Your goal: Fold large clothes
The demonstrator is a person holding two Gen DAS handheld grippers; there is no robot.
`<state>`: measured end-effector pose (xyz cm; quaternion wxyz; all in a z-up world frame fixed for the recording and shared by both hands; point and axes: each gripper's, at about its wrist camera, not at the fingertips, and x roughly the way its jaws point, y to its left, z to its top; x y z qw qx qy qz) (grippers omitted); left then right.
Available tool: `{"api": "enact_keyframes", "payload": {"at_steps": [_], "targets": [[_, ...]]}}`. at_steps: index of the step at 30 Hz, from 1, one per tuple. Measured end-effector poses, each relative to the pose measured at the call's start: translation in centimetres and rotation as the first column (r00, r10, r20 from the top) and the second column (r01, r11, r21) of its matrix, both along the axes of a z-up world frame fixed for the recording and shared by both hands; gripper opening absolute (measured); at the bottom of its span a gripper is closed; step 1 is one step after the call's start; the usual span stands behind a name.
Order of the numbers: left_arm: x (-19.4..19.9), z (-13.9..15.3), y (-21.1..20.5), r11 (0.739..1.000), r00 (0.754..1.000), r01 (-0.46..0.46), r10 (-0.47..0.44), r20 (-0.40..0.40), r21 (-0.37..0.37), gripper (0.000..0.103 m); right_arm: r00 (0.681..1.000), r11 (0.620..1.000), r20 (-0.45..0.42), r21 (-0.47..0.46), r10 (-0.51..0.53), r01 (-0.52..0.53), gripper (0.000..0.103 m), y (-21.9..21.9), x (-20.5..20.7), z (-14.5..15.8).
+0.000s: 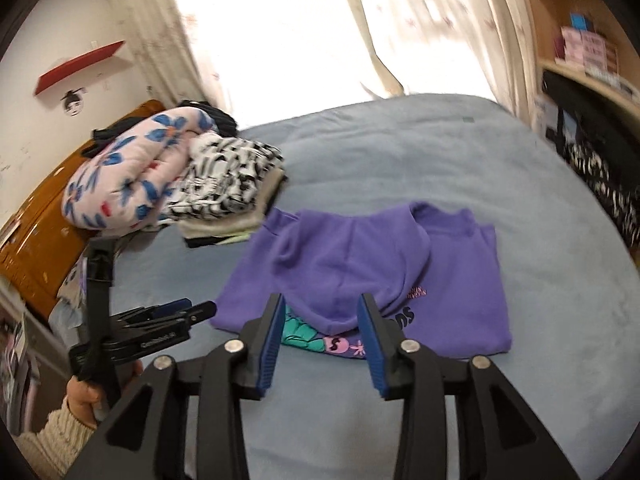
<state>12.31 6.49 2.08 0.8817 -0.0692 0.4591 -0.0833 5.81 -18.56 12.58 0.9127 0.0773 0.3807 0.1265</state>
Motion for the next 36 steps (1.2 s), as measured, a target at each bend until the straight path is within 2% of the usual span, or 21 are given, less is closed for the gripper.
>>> {"api": "enact_keyframes", "payload": {"at_steps": [5,8,9,12,14,19,22,27,30,36], "targets": [[-2.5,1.2,1.3,1.0,1.0,-0.013,0.013,0.018,0.0,0.062,0.998,0.998,0.049,-0.065,0.028,-0.025,0.051,1.1,-2.4,2.3],[-3.1,0.5,1.9,1.0,1.0,-0.024,0.023,0.011,0.006,0.068,0.996,0.99,0.088,-0.142,0.005,0.007,0.066,1.8,-2.3,1.3],[-3.0,-0.1,2.0,1.0,1.0,-0.027,0.027,-0.001,0.011,0.068,0.995,0.986,0.095,-0.164,-0.005,0.02,0.067,2.0,-2.2,0.9],[-2.3,-2.7,2.5,0.999,0.998,-0.036,0.036,-0.054,0.007,0.068,0.991,0.971,0.133,-0.232,-0.027,0.058,0.067,2.7,-1.0,-2.2],[-1.4,-4.9,3.1,0.999,0.995,-0.041,0.038,-0.095,-0.034,0.068,0.985,0.964,0.165,-0.251,-0.042,0.084,0.067,2.9,-0.4,-4.0],[0.5,-10.2,4.9,0.976,0.985,-0.086,0.053,-0.166,-0.2,0.068,0.978,0.961,0.199,-0.249,-0.068,0.118,0.066,3.5,1.8,-8.5],[1.8,-13.3,5.9,0.948,0.975,-0.141,0.082,-0.207,-0.286,0.068,0.975,0.968,0.21,-0.222,-0.067,0.115,0.066,4.0,2.6,-10.3],[3.4,-15.8,6.6,0.913,0.973,-0.179,0.109,-0.203,-0.366,0.068,0.975,0.969,0.21,-0.216,-0.073,0.119,0.065,4.9,4.3,-12.5],[4.6,-16.6,6.6,0.903,0.976,-0.185,0.124,-0.179,-0.387,0.068,0.98,0.976,0.183,-0.187,-0.08,0.114,0.06,4.9,5.5,-13.7],[7.6,-17.9,6.8,0.888,0.976,-0.199,0.141,-0.166,-0.414,0.068,0.986,0.983,0.139,-0.146,-0.088,0.108,0.055,4.5,7.2,-15.7]]}}
